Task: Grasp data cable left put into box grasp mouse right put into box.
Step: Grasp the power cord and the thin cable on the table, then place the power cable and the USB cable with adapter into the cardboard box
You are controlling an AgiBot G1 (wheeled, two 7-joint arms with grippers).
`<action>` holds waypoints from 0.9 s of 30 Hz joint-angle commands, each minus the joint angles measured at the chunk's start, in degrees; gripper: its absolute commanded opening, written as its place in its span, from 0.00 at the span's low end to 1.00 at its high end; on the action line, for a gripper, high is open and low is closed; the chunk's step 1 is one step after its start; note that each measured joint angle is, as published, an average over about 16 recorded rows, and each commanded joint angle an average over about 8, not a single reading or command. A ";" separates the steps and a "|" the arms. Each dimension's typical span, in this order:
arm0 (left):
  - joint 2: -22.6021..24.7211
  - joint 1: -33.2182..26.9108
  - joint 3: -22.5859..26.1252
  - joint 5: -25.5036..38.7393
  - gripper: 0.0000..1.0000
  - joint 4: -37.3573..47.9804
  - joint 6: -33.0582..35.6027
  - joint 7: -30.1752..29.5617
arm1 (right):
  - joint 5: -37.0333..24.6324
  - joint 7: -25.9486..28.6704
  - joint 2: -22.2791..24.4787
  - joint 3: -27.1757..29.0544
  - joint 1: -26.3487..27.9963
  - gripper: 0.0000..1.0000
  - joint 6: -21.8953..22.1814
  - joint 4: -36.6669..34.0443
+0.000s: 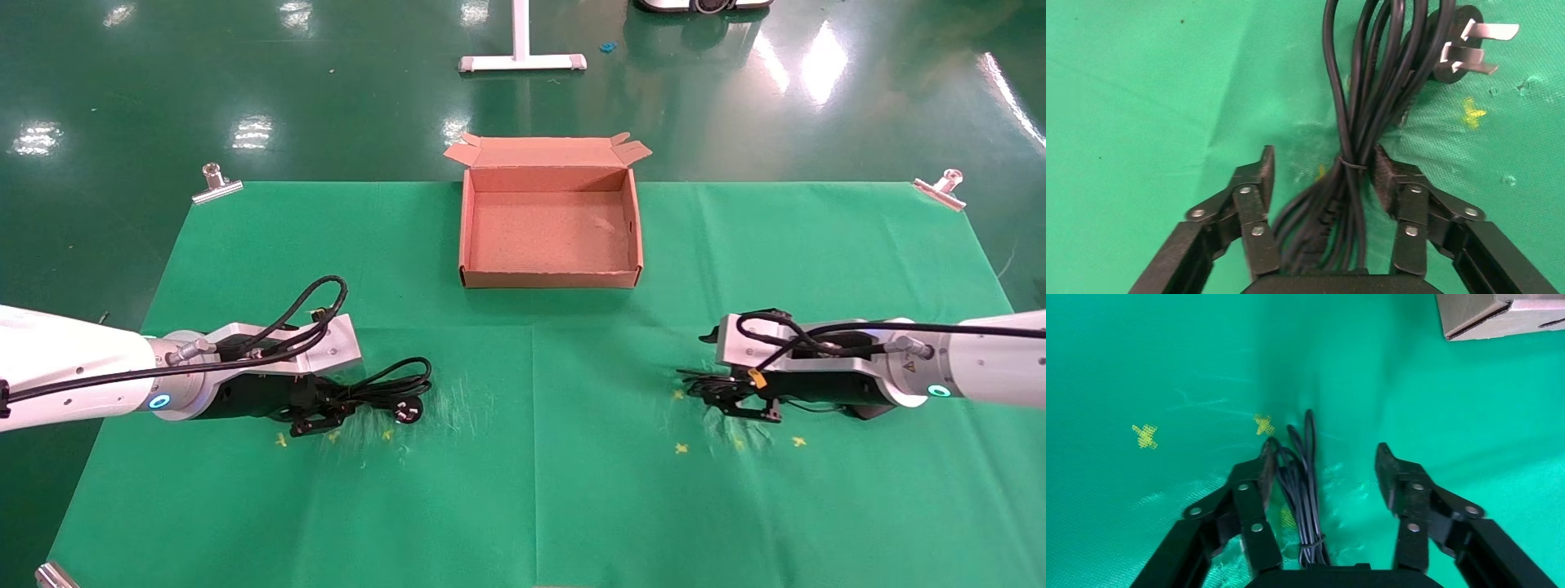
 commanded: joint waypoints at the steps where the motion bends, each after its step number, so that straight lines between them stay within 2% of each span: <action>1: 0.00 0.00 0.00 -0.05 0.00 0.00 0.00 0.00 | 0.03 0.01 0.01 0.01 -0.01 0.00 -0.01 0.03; 27: 0.09 -0.38 0.04 0.13 0.00 0.33 0.10 0.39 | 0.12 0.01 0.08 0.07 -0.08 0.00 -0.09 0.13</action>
